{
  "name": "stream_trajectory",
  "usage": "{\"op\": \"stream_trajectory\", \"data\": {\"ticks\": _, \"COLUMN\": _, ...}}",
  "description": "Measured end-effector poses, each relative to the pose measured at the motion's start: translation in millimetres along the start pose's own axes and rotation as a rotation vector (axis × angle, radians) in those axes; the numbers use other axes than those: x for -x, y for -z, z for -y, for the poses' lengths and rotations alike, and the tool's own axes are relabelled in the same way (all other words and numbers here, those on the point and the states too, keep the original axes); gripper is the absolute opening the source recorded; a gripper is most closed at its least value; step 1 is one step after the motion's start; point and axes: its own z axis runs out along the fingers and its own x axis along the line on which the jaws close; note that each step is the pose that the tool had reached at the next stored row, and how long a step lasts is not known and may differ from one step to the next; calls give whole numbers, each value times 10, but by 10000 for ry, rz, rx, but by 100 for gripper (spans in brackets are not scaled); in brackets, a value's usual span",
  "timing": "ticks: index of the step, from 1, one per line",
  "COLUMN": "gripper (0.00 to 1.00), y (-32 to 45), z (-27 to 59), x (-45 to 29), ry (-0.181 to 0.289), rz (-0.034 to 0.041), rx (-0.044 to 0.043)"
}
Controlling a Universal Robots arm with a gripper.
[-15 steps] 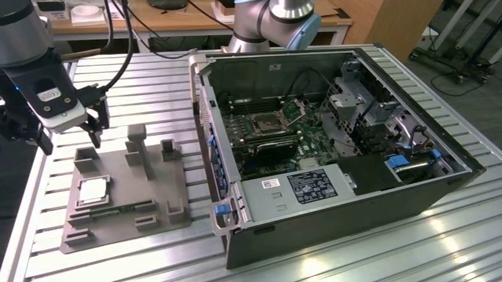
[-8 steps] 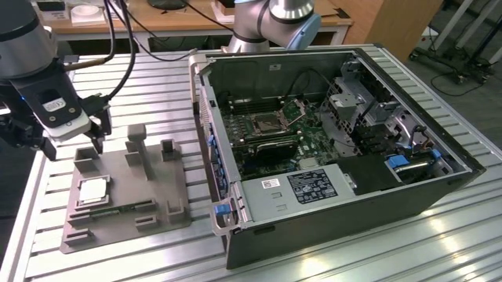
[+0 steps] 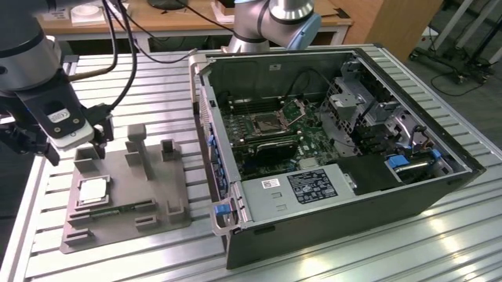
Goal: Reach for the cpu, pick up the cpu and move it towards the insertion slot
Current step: 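Pick up the cpu and move it towards the insertion slot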
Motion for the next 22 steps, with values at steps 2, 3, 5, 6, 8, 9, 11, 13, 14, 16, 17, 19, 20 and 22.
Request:
{"op": "stream_trajectory", "data": {"ticks": 2, "gripper": 73, "y": -21, "z": 6, "x": -7, "ry": 0, "rz": 7, "rx": 77}}
{"op": "stream_trajectory", "data": {"ticks": 3, "gripper": 73, "y": -35, "z": 7, "x": -12, "ry": -1, "rz": 11, "rx": 103}}
{"op": "stream_trajectory", "data": {"ticks": 5, "gripper": 73, "y": -66, "z": 11, "x": -21, "ry": 0, "rz": 14, "rx": 140}}
{"op": "stream_trajectory", "data": {"ticks": 6, "gripper": 73, "y": -80, "z": 13, "x": -24, "ry": 1, "rz": 15, "rx": 153}}
{"op": "stream_trajectory", "data": {"ticks": 8, "gripper": 73, "y": -104, "z": 14, "x": -27, "ry": 2, "rz": 19, "rx": 177}}
{"op": "stream_trajectory", "data": {"ticks": 9, "gripper": 73, "y": -109, "z": 15, "x": -28, "ry": 2, "rz": 22, "rx": 179}}
{"op": "stream_trajectory", "data": {"ticks": 11, "gripper": 73, "y": -109, "z": 15, "x": -28, "ry": 1, "rz": 23, "rx": 178}}
{"op": "stream_trajectory", "data": {"ticks": 13, "gripper": 73, "y": -111, "z": 14, "x": -28, "ry": 2, "rz": 34, "rx": 180}}
{"op": "stream_trajectory", "data": {"ticks": 14, "gripper": 73, "y": -111, "z": 14, "x": -28, "ry": 2, "rz": 34, "rx": 179}}
{"op": "stream_trajectory", "data": {"ticks": 16, "gripper": 73, "y": -111, "z": 15, "x": -28, "ry": 2, "rz": 35, "rx": 179}}
{"op": "stream_trajectory", "data": {"ticks": 17, "gripper": 73, "y": -111, "z": 14, "x": -28, "ry": 2, "rz": 35, "rx": 180}}
{"op": "stream_trajectory", "data": {"ticks": 19, "gripper": 73, "y": -111, "z": 14, "x": -28, "ry": 2, "rz": 36, "rx": 179}}
{"op": "stream_trajectory", "data": {"ticks": 20, "gripper": 73, "y": -111, "z": 15, "x": -28, "ry": 2, "rz": 36, "rx": 179}}
{"op": "stream_trajectory", "data": {"ticks": 22, "gripper": 73, "y": -114, "z": 15, "x": -28, "ry": 2, "rz": 36, "rx": 179}}
